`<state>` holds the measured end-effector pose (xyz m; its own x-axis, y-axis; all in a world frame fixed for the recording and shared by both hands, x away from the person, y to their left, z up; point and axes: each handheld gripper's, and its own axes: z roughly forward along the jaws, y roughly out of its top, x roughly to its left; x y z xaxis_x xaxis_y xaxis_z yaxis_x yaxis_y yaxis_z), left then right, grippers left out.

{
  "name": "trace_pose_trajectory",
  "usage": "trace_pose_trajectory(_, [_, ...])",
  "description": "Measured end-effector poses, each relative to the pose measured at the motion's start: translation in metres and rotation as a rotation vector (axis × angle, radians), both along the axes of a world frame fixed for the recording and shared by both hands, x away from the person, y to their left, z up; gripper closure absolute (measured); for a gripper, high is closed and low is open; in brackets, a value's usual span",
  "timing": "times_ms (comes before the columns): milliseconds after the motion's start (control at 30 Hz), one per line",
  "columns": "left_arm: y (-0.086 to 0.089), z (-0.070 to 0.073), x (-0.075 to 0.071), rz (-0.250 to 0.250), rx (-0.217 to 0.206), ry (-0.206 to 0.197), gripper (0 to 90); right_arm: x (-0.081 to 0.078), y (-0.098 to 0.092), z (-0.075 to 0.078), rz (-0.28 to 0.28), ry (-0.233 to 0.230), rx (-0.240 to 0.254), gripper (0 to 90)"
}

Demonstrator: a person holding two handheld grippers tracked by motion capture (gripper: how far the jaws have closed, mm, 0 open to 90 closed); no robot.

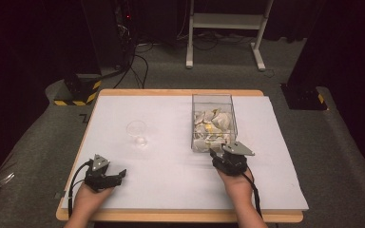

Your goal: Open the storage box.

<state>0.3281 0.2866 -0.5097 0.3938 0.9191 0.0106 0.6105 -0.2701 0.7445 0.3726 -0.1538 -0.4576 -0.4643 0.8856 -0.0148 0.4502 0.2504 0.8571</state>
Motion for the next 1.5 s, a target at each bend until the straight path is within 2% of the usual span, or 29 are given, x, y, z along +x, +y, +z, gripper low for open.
trace_pose_trajectory(33, [0.000,0.000,0.000,-0.001,0.000,0.002,19.7,-0.001,0.000,0.000,0.004,-0.003,-0.010,48.9])
trace_pose_trajectory(367, [0.000,0.000,0.000,0.001,0.004,-0.004,19.9,-0.015,-0.001,-0.002,0.008,-0.014,0.000,48.4])
trace_pose_trajectory(700, [0.000,0.000,0.000,0.001,0.005,-0.004,19.9,-0.027,-0.001,-0.004,0.013,0.005,0.001,46.1])
trace_pose_trajectory(767, [0.000,0.000,0.000,0.001,0.004,-0.003,19.9,-0.031,0.000,-0.007,0.044,0.009,-0.004,47.3])
trace_pose_trajectory(833, [0.000,0.000,0.000,0.001,0.003,-0.003,19.9,-0.036,0.004,-0.008,0.041,-0.012,-0.025,46.7])
trace_pose_trajectory(900, [0.000,0.000,0.000,0.001,0.005,-0.004,19.9,-0.038,0.005,-0.009,0.044,-0.020,-0.014,46.3])
trace_pose_trajectory(1033, [0.000,0.000,0.000,0.001,0.004,-0.003,19.9,-0.039,0.003,-0.010,0.027,-0.011,-0.010,45.4])
trace_pose_trajectory(1233, [0.000,0.000,0.000,0.001,0.004,-0.003,19.9,-0.028,-0.006,-0.004,-0.022,-0.012,0.006,40.7])
trace_pose_trajectory(1367, [0.000,0.000,0.000,0.001,0.004,-0.003,20.0,-0.020,-0.006,0.001,-0.014,-0.014,0.012,40.7])
trace_pose_trajectory(1500, [0.000,0.000,0.000,0.001,0.004,-0.003,19.9,-0.017,0.000,0.001,0.018,0.000,0.012,45.7])
